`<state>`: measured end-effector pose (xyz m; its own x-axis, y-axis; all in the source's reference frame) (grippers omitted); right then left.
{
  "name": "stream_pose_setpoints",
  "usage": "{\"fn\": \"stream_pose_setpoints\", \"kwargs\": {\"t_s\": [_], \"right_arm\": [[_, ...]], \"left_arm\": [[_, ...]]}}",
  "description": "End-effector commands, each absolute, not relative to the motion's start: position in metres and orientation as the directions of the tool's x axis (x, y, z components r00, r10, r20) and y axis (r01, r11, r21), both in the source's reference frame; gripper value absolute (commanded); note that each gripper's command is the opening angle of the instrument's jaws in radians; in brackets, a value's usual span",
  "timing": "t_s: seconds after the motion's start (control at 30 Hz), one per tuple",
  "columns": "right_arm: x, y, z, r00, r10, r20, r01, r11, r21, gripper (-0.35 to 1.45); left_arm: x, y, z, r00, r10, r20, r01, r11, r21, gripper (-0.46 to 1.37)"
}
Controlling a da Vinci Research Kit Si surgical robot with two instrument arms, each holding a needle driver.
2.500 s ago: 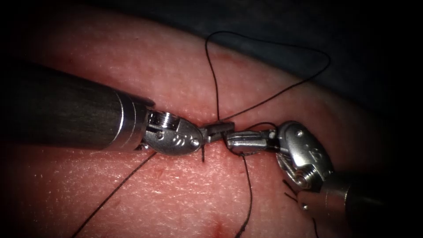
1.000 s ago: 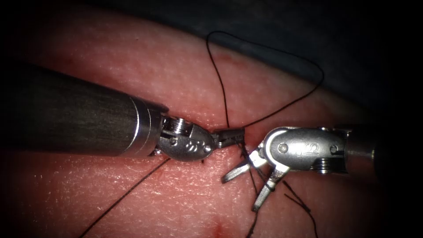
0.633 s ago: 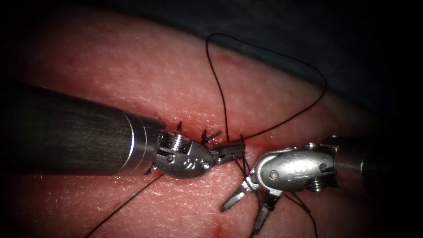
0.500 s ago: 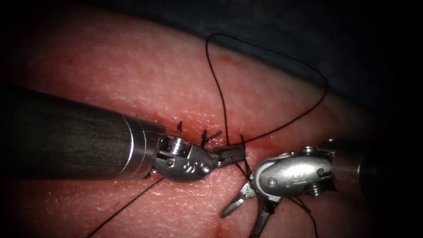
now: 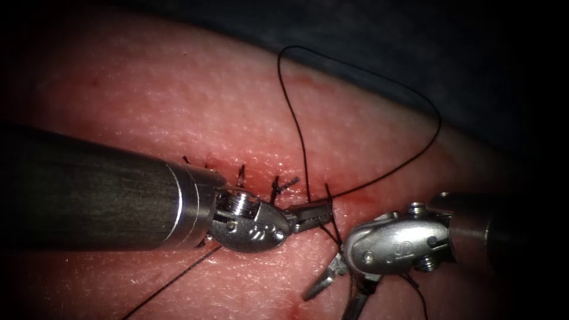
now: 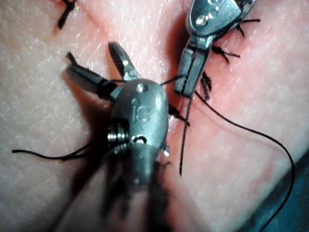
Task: Wound Closure
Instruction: Grasp the suture tail with the right hand
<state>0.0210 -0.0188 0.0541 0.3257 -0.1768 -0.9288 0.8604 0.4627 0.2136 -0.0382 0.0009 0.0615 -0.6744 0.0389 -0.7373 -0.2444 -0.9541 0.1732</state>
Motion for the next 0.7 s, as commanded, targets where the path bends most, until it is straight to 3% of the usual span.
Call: {"fn": "stream_pose_setpoints", "kwargs": {"t_s": [0.03, 0.13, 0.17, 0.23, 0.27, 0.7], "right_arm": [[0.0210, -0.0190, 0.0544, 0.326, -0.182, -0.928, 0.862, 0.461, 0.212, 0.90], [0.0212, -0.0194, 0.0547, 0.326, -0.207, -0.922, 0.868, 0.453, 0.205, 0.84], [0.0213, -0.0194, 0.0547, 0.332, -0.217, -0.918, 0.868, 0.451, 0.208, 0.74], [0.0213, -0.0195, 0.0548, 0.331, -0.225, -0.916, 0.878, 0.428, 0.212, 0.29], [0.0213, -0.0194, 0.0548, 0.335, -0.230, -0.914, 0.886, 0.406, 0.223, -0.35], [0.0218, -0.0156, 0.0534, 0.299, -0.186, -0.936, 0.874, 0.448, 0.190, -0.35]], "left_arm": [[-0.0382, 0.0009, 0.0615, -0.676, 0.040, -0.736, -0.241, -0.955, 0.170, -0.35], [-0.0380, 0.0008, 0.0614, -0.677, 0.040, -0.735, -0.242, -0.955, 0.171, -0.35], [-0.0380, 0.0008, 0.0614, -0.677, 0.040, -0.735, -0.242, -0.955, 0.171, -0.35], [-0.0379, 0.0008, 0.0614, -0.676, 0.039, -0.735, -0.242, -0.955, 0.171, -0.35], [-0.0379, 0.0008, 0.0614, -0.676, 0.039, -0.736, -0.241, -0.955, 0.171, -0.35], [-0.0374, 0.0006, 0.0613, -0.678, 0.038, -0.734, -0.242, -0.955, 0.173, -0.35]]}}
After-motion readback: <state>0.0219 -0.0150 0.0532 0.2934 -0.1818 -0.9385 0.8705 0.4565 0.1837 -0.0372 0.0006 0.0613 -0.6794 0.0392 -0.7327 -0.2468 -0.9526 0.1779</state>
